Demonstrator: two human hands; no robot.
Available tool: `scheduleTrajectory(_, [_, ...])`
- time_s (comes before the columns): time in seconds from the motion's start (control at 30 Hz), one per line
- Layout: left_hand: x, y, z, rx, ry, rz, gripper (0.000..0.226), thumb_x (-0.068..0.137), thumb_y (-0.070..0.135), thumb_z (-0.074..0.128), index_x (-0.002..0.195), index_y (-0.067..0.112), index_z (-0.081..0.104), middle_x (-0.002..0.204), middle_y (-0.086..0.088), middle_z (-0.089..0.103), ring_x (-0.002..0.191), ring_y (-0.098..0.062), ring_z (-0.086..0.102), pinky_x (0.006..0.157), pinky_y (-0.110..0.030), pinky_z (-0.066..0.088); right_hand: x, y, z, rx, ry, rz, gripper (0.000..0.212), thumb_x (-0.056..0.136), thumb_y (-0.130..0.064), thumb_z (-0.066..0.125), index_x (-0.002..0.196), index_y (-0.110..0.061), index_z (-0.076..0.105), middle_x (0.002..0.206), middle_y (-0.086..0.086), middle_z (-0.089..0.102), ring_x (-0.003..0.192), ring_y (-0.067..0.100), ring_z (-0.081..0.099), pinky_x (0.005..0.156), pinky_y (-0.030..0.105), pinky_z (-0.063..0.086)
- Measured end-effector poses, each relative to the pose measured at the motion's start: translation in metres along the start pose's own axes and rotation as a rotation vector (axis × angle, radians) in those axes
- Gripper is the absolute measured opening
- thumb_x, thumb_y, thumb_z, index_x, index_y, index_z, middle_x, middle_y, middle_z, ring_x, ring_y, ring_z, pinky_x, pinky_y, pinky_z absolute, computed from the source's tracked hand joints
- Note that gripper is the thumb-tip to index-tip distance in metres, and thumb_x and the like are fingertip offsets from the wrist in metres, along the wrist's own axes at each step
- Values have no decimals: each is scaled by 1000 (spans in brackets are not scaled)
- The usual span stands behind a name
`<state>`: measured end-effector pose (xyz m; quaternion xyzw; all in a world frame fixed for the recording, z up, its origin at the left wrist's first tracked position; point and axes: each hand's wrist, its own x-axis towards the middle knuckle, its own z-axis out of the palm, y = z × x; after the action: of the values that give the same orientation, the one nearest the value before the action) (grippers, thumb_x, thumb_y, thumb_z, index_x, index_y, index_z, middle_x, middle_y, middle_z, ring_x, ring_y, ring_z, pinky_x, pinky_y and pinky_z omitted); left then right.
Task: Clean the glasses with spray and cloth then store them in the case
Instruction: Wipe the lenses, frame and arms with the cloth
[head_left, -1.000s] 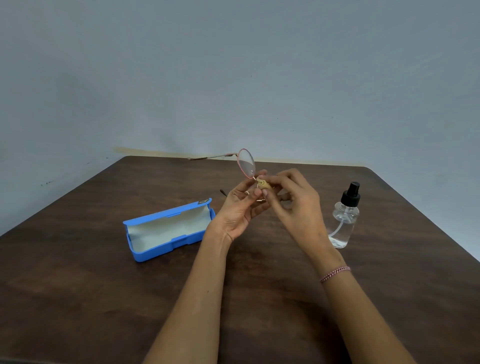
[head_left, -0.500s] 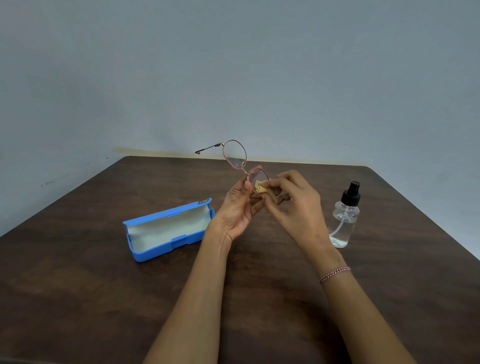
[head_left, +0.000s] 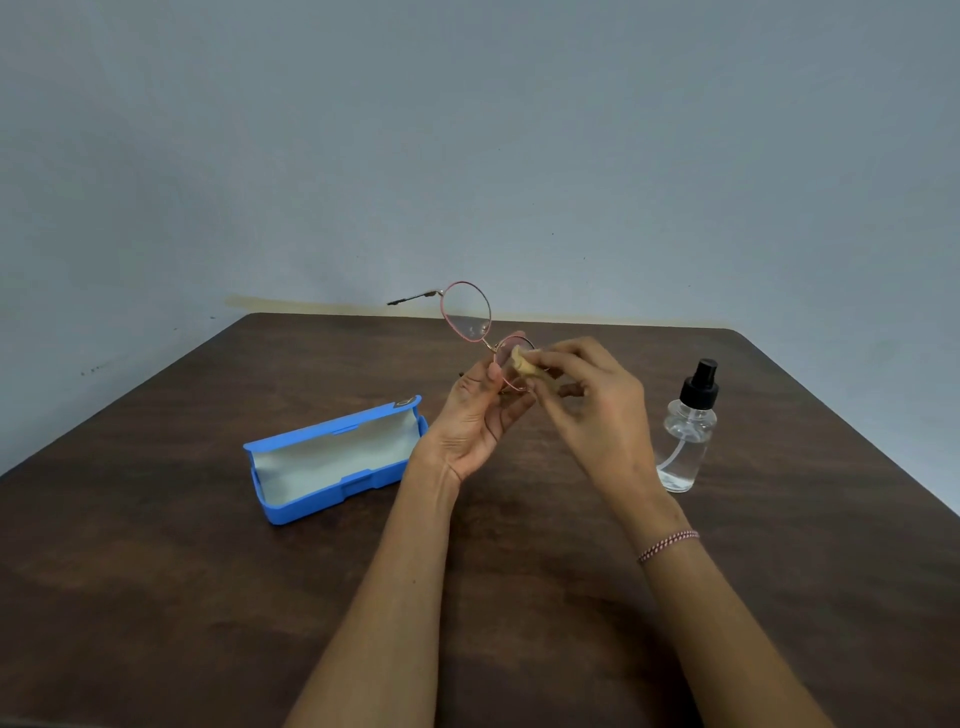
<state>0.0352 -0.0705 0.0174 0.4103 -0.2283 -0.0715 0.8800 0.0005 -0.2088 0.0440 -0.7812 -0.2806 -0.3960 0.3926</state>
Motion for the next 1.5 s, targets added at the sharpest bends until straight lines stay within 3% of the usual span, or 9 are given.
scheduleTrajectory(0.23, [0, -2, 1, 23, -7, -26, 57, 53, 39, 89, 105, 22, 72, 99, -1, 71, 90, -12, 67, 72, -22, 56, -1, -6, 3, 49, 23, -47, 31, 84, -3, 66, 113, -12, 67, 101, -7, 52, 93, 10, 57, 81, 17, 50])
scheduleTrajectory(0.37, [-2, 2, -3, -42, -4, 21, 56, 54, 40, 88, 105, 23, 72, 92, -3, 71, 82, -13, 69, 69, -21, 57, -2, -5, 4, 78, -66, -61, 27, 80, 0, 68, 105, -11, 70, 97, 0, 58, 89, 8, 57, 74, 21, 51])
scheduleTrajectory(0.47, [-2, 2, -1, -7, -2, 6, 55, 52, 44, 87, 101, 24, 74, 94, -1, 72, 86, -12, 69, 69, -21, 56, -1, -1, 3, -22, 19, -14, 22, 80, -4, 68, 101, -9, 70, 93, 3, 57, 83, 13, 57, 69, 24, 51])
scheduleTrajectory(0.63, [-1, -3, 0, 86, -36, -62, 55, 52, 44, 87, 98, 17, 74, 91, 1, 72, 84, -9, 68, 71, -22, 56, -1, -5, 1, -91, 91, -31, 32, 82, 2, 63, 111, -12, 67, 102, 1, 51, 95, 14, 50, 82, 6, 39])
scheduleTrajectory(0.77, [-1, -5, -5, 69, -51, -85, 52, 53, 39, 88, 94, 10, 74, 88, -3, 72, 83, -12, 69, 70, -23, 56, 0, -10, 1, -118, 31, -120, 35, 80, 6, 61, 108, -14, 68, 108, -1, 53, 99, 12, 43, 87, 6, 32])
scheduleTrajectory(0.97, [0, -5, -4, 138, -63, -105, 58, 52, 44, 87, 98, 11, 74, 92, -2, 73, 84, -10, 68, 74, -23, 56, 1, -2, -4, -122, 74, 78, 29, 81, 2, 58, 106, -11, 67, 101, -4, 48, 99, 18, 48, 83, 0, 31])
scheduleTrajectory(1.13, [0, -6, -5, 115, -42, -111, 58, 51, 41, 89, 96, 8, 74, 91, -4, 72, 83, -12, 68, 72, -24, 56, 0, -10, 1, -85, 26, -34, 30, 81, 1, 57, 105, -11, 68, 104, 4, 52, 100, 13, 44, 86, 5, 33])
scheduleTrajectory(1.23, [0, -5, -4, 108, -45, -91, 54, 53, 41, 87, 96, 11, 75, 90, -2, 73, 82, -9, 68, 73, -23, 56, 1, -7, 1, -90, 53, 35, 28, 84, 0, 58, 109, -10, 67, 103, 2, 51, 99, 13, 47, 84, 3, 35])
scheduleTrajectory(1.5, [-1, -1, -2, 34, 8, 30, 56, 50, 42, 88, 97, 13, 75, 95, -3, 73, 83, -10, 69, 73, -22, 56, 0, -4, 4, -34, 48, 142, 23, 84, -4, 65, 107, -9, 67, 96, -1, 55, 79, -5, 51, 69, 0, 38])
